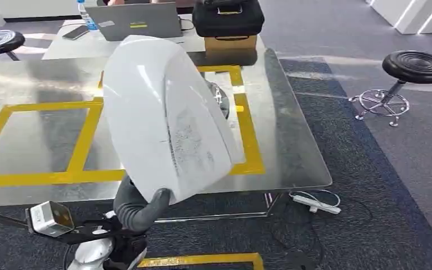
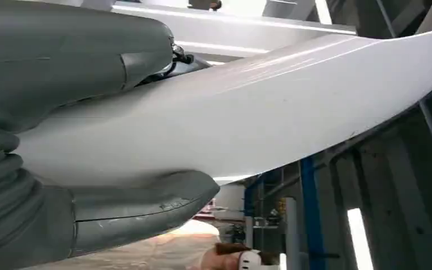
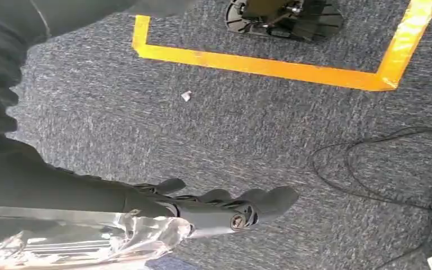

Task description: Take the parts from the cabinet and place them on the table.

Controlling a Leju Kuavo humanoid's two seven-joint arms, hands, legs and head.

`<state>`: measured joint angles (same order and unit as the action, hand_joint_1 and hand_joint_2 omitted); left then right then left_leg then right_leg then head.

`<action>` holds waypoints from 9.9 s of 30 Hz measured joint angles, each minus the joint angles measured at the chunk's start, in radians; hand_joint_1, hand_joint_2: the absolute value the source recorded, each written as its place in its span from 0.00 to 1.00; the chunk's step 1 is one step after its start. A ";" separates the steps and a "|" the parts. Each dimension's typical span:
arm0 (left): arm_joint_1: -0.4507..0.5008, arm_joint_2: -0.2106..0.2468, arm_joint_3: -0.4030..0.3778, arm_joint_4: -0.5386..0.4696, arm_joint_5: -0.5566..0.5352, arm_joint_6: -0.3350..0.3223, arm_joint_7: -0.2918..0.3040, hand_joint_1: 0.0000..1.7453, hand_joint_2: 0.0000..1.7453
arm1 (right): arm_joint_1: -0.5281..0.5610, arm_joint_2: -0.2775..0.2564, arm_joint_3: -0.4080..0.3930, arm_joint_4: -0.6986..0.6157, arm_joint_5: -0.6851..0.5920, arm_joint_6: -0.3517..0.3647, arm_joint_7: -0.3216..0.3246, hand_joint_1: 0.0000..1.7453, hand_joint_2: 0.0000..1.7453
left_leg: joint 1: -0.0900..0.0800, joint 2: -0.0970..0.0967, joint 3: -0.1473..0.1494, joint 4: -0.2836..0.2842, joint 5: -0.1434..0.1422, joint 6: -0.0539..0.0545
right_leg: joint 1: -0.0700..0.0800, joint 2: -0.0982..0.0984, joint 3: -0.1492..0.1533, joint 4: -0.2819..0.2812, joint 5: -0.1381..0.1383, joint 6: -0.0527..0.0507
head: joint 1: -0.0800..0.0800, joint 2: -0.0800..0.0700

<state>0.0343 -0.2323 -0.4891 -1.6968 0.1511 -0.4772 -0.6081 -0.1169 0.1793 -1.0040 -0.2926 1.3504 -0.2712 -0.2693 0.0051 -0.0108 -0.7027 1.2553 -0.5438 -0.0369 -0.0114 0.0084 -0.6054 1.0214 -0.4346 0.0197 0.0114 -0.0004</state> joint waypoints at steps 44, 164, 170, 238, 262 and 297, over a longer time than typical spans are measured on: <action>0.001 -0.001 0.001 0.013 0.017 -0.023 -0.021 1.00 1.00 | 0.000 0.000 -0.012 0.002 0.005 0.006 -0.008 0.00 1.00 | 0.001 0.006 0.158 -0.254 0.068 0.053 | 0.001 -0.001 -0.189 0.317 -0.103 0.052 | 0.016 0.000; -0.452 0.077 1.004 0.628 -1.722 0.800 0.730 1.00 1.00 | -0.038 -0.002 0.077 0.001 -0.016 0.042 -0.008 0.00 1.00 | 0.013 -0.002 0.093 -0.242 0.115 0.031 | 0.005 -0.001 -0.105 0.194 -0.094 0.042 | 0.015 0.000; -0.438 0.088 1.012 0.637 -1.722 0.798 0.749 1.00 1.00 | -0.034 -0.003 0.076 0.001 -0.018 0.041 -0.008 0.00 1.00 | 0.010 -0.003 0.099 -0.242 0.111 0.029 | 0.005 -0.001 -0.063 0.102 0.001 0.030 | 0.018 0.000; -0.055 -0.050 0.590 -0.253 -0.141 0.193 -0.059 0.00 0.00 | 0.014 -0.008 -0.007 0.002 -0.114 0.120 0.162 0.00 0.00 | 0.007 -0.003 0.121 -0.251 0.095 -0.001 | 0.003 0.002 0.012 -0.003 -0.002 0.007 | 0.015 0.000; -0.021 -0.047 0.485 -0.346 -0.018 0.061 -0.090 0.00 0.00 | 0.016 0.012 -0.191 0.014 -0.215 0.204 0.392 0.00 0.00 | 0.006 -0.001 0.130 -0.254 0.098 0.038 | 0.004 -0.001 -0.023 0.091 -0.027 0.040 | 0.012 0.000; -0.024 -0.025 0.216 -0.309 -0.002 -0.058 -0.059 0.00 0.00 | 0.014 0.015 -0.188 0.014 -0.163 0.177 0.361 0.00 0.00 | 0.001 -0.001 0.135 -0.261 0.106 0.014 | 0.010 0.005 0.014 0.003 -0.001 0.027 | 0.012 0.000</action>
<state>0.0107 -0.2575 -0.2732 -2.0054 0.1488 -0.5348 -0.6676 -0.1030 0.1942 -1.1917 -0.2781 1.1872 -0.0946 0.0912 0.0066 -0.0123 -0.5681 0.9946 -0.4382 -0.0229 -0.0017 0.0130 -0.5918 1.0247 -0.4360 0.0463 0.0237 -0.0004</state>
